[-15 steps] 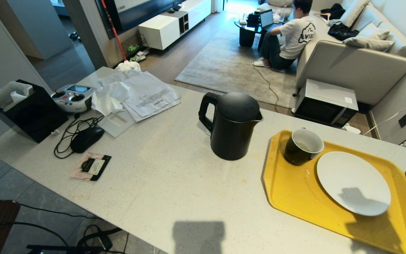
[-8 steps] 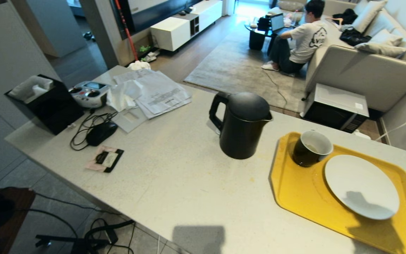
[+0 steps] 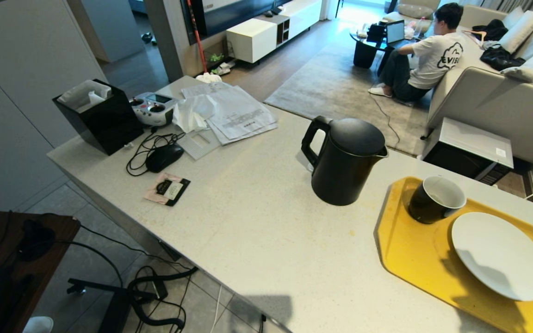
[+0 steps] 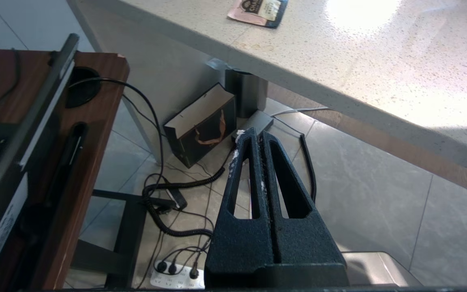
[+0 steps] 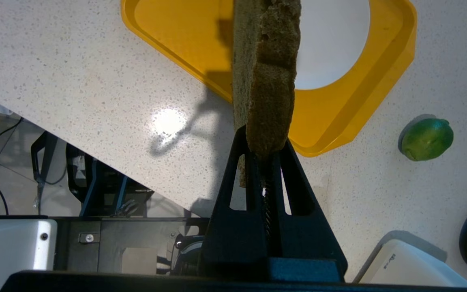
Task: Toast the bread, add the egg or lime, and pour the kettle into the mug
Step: Put the bread slices in the toaster
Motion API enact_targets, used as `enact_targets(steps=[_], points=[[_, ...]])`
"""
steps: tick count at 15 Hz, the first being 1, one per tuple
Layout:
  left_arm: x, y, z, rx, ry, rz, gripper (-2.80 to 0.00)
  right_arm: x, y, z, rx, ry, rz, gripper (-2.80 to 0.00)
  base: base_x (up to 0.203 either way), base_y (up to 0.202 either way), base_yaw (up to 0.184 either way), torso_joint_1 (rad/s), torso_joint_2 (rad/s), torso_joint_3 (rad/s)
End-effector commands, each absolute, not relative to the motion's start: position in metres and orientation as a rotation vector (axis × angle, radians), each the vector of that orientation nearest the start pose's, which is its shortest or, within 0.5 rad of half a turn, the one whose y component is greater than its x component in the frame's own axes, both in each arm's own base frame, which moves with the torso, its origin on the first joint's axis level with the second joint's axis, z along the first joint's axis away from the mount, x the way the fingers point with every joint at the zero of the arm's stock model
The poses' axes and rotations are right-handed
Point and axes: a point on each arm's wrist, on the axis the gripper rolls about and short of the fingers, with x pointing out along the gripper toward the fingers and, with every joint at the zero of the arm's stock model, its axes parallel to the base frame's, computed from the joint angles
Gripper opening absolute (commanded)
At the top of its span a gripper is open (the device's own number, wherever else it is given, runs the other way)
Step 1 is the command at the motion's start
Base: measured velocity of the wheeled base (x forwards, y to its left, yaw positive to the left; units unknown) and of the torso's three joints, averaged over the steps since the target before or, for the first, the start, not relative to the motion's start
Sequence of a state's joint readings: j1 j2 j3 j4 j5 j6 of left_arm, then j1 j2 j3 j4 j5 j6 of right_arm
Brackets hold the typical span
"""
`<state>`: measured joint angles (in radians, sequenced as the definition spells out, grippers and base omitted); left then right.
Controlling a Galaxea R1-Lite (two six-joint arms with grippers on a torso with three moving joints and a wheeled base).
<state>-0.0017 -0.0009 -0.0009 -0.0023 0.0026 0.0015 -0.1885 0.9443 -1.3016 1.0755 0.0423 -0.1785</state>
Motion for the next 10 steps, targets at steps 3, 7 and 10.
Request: enact_targets(steps=[3, 7, 10], points=[[-0.0228, 0.0001, 0.0759, 0.002, -0.004, 0.002, -2.80, 0.0381, -0.0063, 0.3076, -0.087, 0.728, -0.073, -2.80, 0.000, 0.000, 0.000, 0.010, 0.00, -0.005], [-0.0228, 0.0001, 0.0758, 0.002, -0.003, 0.002, -2.80, 0.0377, -0.0062, 0.3074, -0.087, 0.728, -0.073, -2.80, 0.001, 0.000, -0.044, 0.137, -0.23, -0.109], [-0.0228, 0.0001, 0.0758, 0.002, -0.003, 0.002, -2.80, 0.0381, -0.0063, 0.3069, -0.086, 0.731, -0.074, -2.80, 0.002, 0.009, -0.166, 0.059, -0.09, -0.045]])
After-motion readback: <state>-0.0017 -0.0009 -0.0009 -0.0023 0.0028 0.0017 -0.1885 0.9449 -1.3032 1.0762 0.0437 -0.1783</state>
